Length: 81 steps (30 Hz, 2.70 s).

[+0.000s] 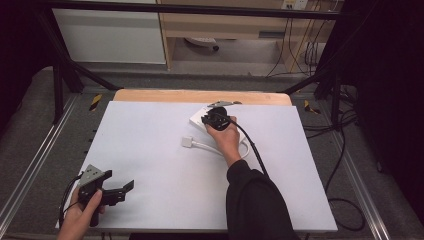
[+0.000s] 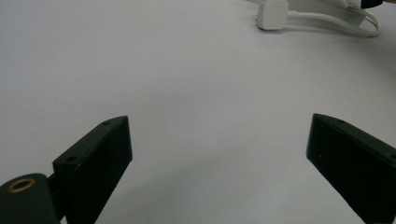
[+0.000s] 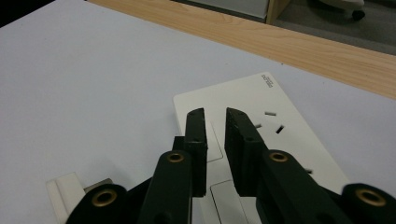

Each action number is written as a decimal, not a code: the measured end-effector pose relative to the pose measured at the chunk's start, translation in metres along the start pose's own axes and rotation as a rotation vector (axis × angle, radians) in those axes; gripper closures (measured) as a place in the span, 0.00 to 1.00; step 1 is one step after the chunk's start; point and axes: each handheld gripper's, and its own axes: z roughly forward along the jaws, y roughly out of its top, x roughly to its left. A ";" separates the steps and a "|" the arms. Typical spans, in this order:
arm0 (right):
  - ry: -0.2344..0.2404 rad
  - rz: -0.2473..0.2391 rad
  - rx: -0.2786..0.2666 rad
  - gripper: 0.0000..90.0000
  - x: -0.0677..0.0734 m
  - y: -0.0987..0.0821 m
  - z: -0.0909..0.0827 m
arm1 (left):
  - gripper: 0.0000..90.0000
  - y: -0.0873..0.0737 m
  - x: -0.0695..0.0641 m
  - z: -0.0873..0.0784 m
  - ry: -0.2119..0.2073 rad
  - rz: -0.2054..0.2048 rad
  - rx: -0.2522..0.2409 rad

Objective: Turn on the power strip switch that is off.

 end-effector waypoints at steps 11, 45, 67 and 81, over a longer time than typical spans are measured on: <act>0.007 0.031 -0.014 0.66 -0.002 0.004 -0.006 | 0.08 0.000 -0.001 0.001 -0.001 0.011 0.006; -0.123 0.048 0.012 0.07 -0.008 0.015 -0.021 | 0.08 -0.001 -0.001 0.002 -0.001 0.018 0.017; -0.015 0.092 -0.046 0.05 -0.034 0.019 -0.058 | 0.08 -0.001 -0.001 0.002 0.004 0.021 0.019; -0.022 0.104 -0.122 0.06 -0.061 0.012 -0.109 | 0.08 -0.001 -0.001 0.002 0.009 0.023 0.022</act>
